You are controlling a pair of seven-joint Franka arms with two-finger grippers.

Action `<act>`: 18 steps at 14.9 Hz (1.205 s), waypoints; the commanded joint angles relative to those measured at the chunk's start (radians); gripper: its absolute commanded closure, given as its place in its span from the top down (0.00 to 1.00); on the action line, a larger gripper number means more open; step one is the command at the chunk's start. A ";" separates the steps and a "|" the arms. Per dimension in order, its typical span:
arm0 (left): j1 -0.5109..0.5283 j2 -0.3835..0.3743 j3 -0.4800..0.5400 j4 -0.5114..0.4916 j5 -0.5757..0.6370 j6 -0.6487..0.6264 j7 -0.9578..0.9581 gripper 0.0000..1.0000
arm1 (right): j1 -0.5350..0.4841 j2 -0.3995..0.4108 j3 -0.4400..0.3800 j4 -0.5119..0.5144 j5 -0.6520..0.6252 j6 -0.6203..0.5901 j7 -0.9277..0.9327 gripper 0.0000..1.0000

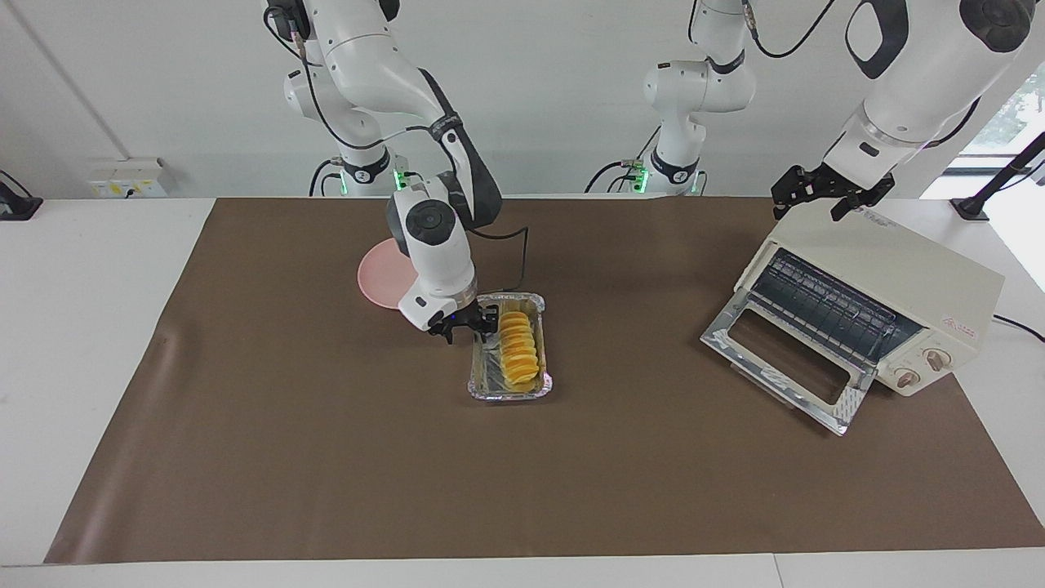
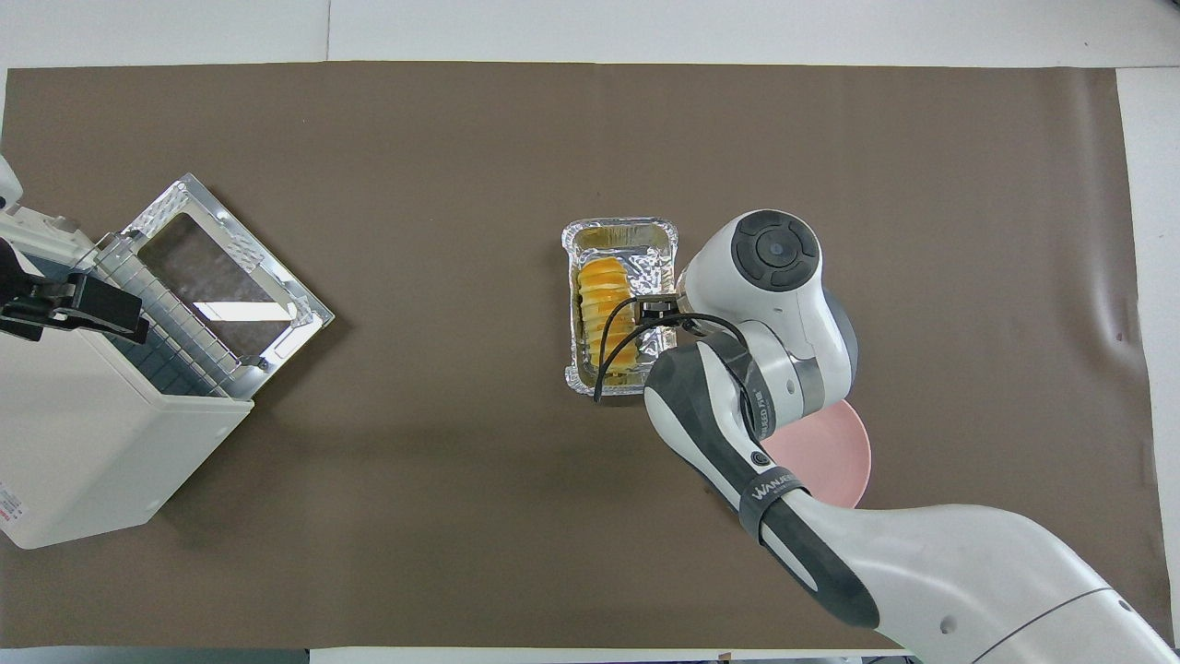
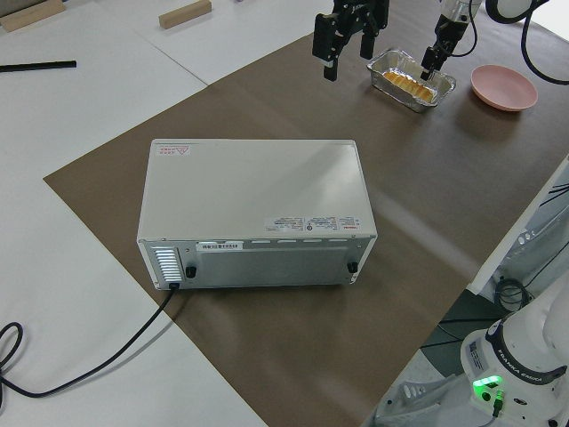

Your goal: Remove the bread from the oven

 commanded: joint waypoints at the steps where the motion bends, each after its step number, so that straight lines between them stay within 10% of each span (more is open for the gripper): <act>1: 0.003 -0.029 -0.007 -0.039 -0.015 0.031 0.009 1.00 | 0.014 -0.030 0.003 -0.054 0.009 0.052 0.014 0.00; 11: -0.011 -0.034 0.002 -0.033 -0.015 0.024 0.004 1.00 | -0.257 -0.044 0.002 0.136 0.084 -0.181 -0.227 0.00; 18: -0.012 -0.034 0.002 -0.033 -0.013 0.024 0.004 1.00 | -0.425 -0.079 -0.001 -0.011 0.183 -0.126 -0.473 0.00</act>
